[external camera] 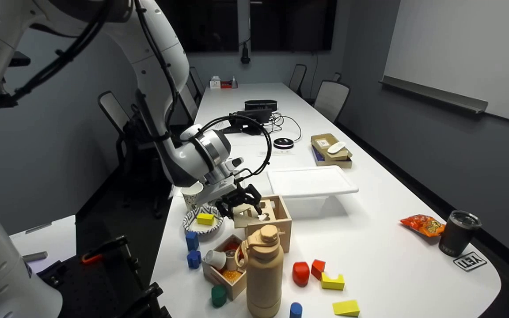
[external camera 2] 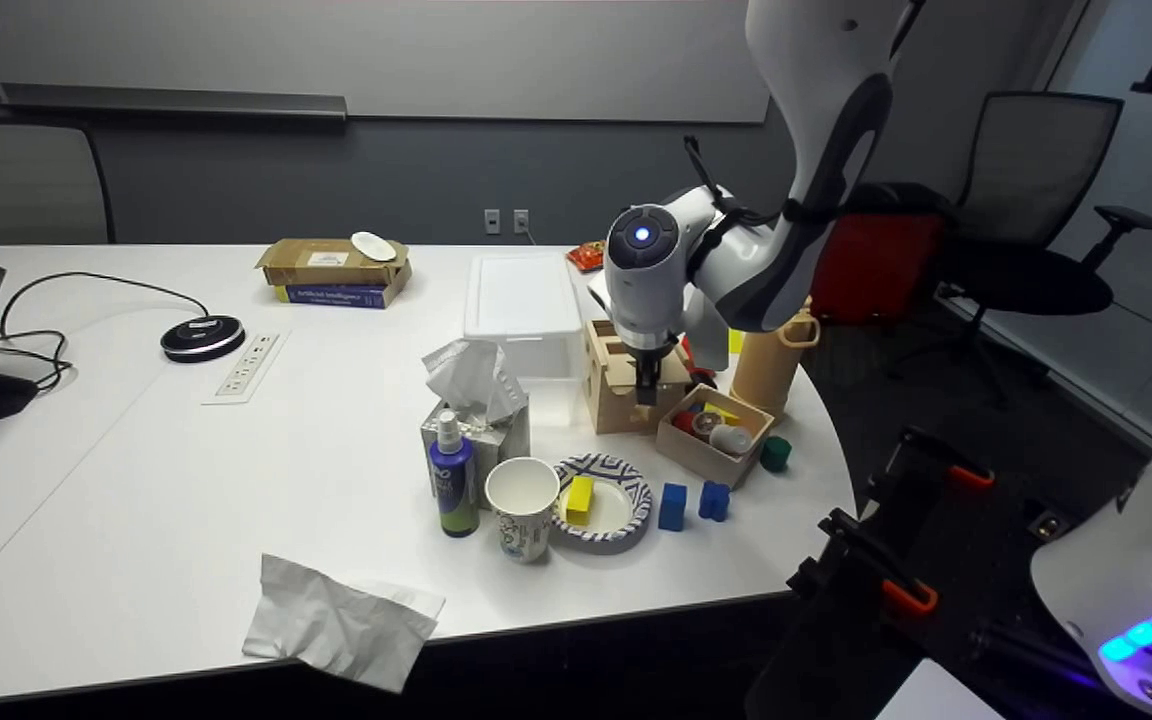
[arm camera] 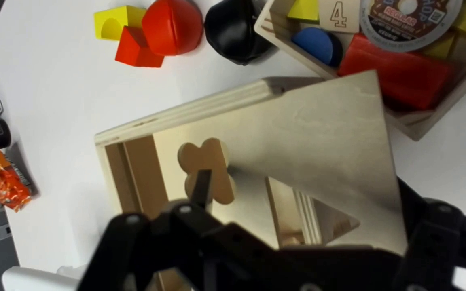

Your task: Slide the lid to close the box

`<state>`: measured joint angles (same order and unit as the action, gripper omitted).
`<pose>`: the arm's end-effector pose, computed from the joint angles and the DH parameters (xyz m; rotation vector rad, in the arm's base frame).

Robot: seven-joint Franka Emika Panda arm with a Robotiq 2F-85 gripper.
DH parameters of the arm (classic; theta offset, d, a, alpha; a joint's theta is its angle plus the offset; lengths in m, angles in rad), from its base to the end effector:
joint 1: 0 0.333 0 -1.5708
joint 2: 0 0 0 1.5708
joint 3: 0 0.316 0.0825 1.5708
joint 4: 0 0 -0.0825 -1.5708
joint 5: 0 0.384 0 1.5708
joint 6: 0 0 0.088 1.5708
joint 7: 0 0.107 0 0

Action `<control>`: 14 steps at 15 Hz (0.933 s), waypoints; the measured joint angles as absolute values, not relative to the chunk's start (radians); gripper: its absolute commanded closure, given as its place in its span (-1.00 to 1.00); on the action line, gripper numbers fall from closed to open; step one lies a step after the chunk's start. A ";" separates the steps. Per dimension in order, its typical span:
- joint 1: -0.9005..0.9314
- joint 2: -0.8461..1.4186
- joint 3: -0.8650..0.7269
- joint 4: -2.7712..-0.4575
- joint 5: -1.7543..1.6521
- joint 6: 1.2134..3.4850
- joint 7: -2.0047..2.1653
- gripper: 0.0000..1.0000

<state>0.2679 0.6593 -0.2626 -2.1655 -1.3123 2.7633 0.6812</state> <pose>0.5116 0.0300 0.0763 2.4399 0.8169 0.1085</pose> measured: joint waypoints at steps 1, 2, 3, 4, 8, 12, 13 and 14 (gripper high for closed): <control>0.266 0.667 -0.263 -2.155 -1.312 2.763 0.681 -1.00; 0.263 0.674 -0.263 -2.145 -1.311 2.763 0.681 -1.00; 0.259 0.680 -0.263 -2.134 -1.310 2.763 0.681 -1.00; 0.255 0.687 -0.263 -2.123 -1.308 2.763 0.681 -1.00; 0.239 0.710 -0.263 -2.087 -1.297 2.763 0.681 -1.00; 0.220 0.730 -0.256 -2.061 -1.226 2.762 0.648 -1.00; 0.209 0.733 -0.246 -2.058 -1.188 2.758 0.614 -1.00; 0.195 0.731 -0.231 -2.053 -1.139 2.746 0.563 -1.00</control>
<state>0.1953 0.7310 -0.2313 -2.0528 -1.1395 2.7461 0.5634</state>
